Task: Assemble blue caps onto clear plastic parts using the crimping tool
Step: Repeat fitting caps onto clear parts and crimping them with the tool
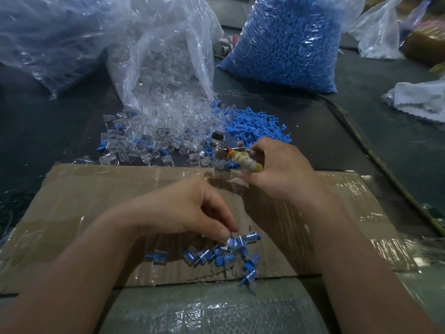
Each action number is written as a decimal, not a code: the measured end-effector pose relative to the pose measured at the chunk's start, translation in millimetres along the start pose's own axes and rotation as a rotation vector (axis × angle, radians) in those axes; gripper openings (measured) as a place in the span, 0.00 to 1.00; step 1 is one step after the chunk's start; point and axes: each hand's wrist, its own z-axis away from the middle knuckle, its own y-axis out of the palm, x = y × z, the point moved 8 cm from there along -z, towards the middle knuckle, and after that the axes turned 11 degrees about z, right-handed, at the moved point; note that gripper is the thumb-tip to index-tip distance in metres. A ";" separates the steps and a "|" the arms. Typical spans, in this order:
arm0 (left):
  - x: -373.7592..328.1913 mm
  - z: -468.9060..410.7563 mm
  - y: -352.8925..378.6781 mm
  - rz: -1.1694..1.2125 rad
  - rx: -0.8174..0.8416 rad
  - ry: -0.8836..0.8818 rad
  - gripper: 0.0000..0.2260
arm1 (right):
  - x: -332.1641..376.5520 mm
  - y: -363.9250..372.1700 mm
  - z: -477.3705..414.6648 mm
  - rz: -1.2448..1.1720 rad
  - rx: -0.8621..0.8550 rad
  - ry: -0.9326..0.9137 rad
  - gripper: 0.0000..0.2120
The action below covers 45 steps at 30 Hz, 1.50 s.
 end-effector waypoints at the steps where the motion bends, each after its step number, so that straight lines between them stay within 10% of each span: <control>1: -1.9 1.4 -0.9 0.012 -0.001 0.015 0.05 | 1.7 0.9 0.4 0.010 0.013 -0.008 0.18; 4: -14.5 9.7 -15.2 0.134 -0.113 0.129 0.06 | 6.7 1.7 2.6 0.028 0.052 -0.030 0.21; 8: -22.9 30.8 -65.5 0.340 -0.657 0.414 0.04 | 15.9 7.3 5.7 0.059 0.127 -0.069 0.22; 13: -8.1 49.5 -108.6 -0.179 -1.237 0.297 0.09 | 22.7 16.7 8.5 0.123 0.211 -0.103 0.27; 29: 2.1 24.2 -103.6 -0.656 -0.982 -0.020 0.10 | 24.0 24.9 14.2 0.136 0.349 -0.173 0.37; 45: -13.4 40.0 -100.2 -0.469 -1.167 0.248 0.03 | -21.2 -20.1 -0.9 -0.161 -0.127 0.057 0.08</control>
